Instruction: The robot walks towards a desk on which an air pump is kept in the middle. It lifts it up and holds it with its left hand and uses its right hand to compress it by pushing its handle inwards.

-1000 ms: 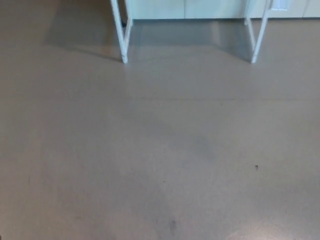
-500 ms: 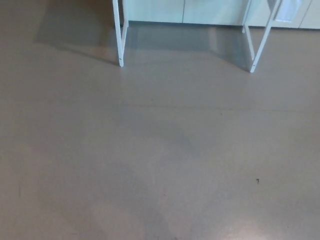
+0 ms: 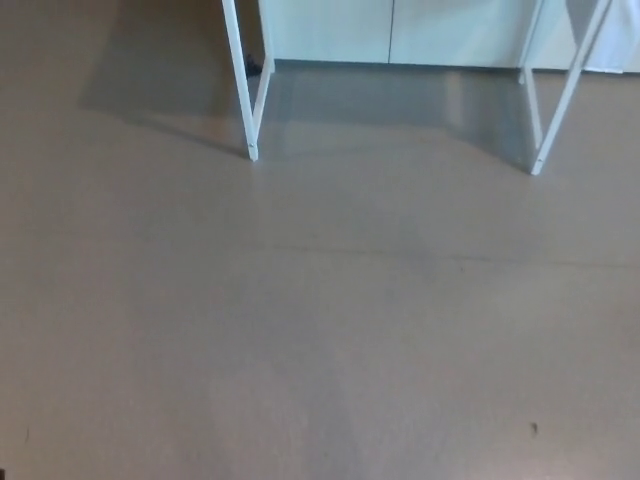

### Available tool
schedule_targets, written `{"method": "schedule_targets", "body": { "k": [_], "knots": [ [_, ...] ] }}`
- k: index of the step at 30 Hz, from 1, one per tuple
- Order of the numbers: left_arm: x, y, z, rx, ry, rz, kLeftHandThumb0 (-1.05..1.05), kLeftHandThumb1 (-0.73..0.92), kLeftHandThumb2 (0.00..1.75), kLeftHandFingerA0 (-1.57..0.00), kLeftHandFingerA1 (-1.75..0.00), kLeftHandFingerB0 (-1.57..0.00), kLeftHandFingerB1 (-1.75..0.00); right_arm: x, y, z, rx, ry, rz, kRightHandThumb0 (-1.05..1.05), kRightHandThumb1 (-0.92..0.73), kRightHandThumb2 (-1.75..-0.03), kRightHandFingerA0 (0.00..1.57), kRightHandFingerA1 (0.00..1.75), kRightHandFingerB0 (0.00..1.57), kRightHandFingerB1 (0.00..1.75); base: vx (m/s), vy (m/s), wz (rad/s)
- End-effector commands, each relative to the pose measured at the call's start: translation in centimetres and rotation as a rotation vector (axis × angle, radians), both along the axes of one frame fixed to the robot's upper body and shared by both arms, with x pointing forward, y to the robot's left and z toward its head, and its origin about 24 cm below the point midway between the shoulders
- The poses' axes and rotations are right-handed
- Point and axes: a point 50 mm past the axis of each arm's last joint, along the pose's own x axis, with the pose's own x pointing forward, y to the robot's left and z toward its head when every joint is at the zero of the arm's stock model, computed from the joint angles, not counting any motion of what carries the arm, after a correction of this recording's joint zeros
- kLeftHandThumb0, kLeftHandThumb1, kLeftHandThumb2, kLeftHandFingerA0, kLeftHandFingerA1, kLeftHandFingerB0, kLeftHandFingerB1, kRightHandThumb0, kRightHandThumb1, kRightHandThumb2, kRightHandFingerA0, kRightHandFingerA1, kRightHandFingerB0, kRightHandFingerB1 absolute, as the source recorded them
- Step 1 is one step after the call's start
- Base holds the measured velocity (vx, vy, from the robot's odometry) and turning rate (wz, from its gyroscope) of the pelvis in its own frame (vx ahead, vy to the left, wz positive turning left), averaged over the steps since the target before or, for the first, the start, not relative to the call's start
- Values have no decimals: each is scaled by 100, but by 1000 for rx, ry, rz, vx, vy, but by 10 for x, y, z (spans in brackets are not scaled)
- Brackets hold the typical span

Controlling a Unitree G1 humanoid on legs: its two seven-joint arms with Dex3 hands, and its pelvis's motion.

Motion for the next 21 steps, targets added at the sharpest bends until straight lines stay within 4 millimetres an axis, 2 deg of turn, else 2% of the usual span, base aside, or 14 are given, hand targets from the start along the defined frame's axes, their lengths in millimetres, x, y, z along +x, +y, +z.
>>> {"method": "schedule_targets", "body": {
  "k": [1,9,10,12,13,14,15,19,20,21],
  "knots": [
    [-3,6,3,26,-6,-4,-51,81,64,-35,-36,-28,-31,-2,-1,0,0,-1,-1,-54,-82,-64,26,34,20,30,266,-80,-3],
    [-4,7,3,37,9,-6,-53,80,63,-37,-37,-29,-32,-2,-2,0,3,7,-9,-55,-81,-64,26,33,21,29,410,49,-12],
    [-4,7,3,45,14,-13,-53,80,64,-36,-37,-29,-31,-1,-1,0,3,6,-4,-29,-56,-108,8,50,8,49,547,125,-88],
    [-3,7,3,52,20,-21,-53,80,64,-36,-37,-29,-31,0,-1,0,3,5,0,-29,-56,-108,8,50,8,49,518,123,-27],
    [-4,7,3,46,13,-18,-52,80,64,-36,-37,-29,-32,0,-1,0,7,4,-1,-57,-81,-64,25,33,21,30,516,156,0],
    [-5,7,3,44,11,-16,-52,80,64,-36,-37,-29,-32,0,-1,0,8,4,-2,-57,-81,-64,25,33,21,30,495,144,-2],
    [-5,6,2,45,11,-11,-53,79,63,-35,-36,-29,-31,-1,-1,0,16,1,-5,-30,-56,-108,7,50,7,49,387,74,5],
    [-7,6,1,44,18,-7,-53,80,63,-36,-36,-28,-31,-1,-1,-1,13,7,2,-30,-55,-107,8,50,7,49,398,44,14],
    [-7,6,1,40,21,-9,-53,81,63,-32,-35,-27,-31,-1,-1,-1,10,10,5,-56,-80,-64,25,33,21,30,412,-56,23],
    [-8,6,1,35,24,-12,-53,81,63,-32,-35,-27,-31,-2,-1,-1,7,12,8,-56,-80,-64,25,33,21,30,441,-98,28]
  ]
}}
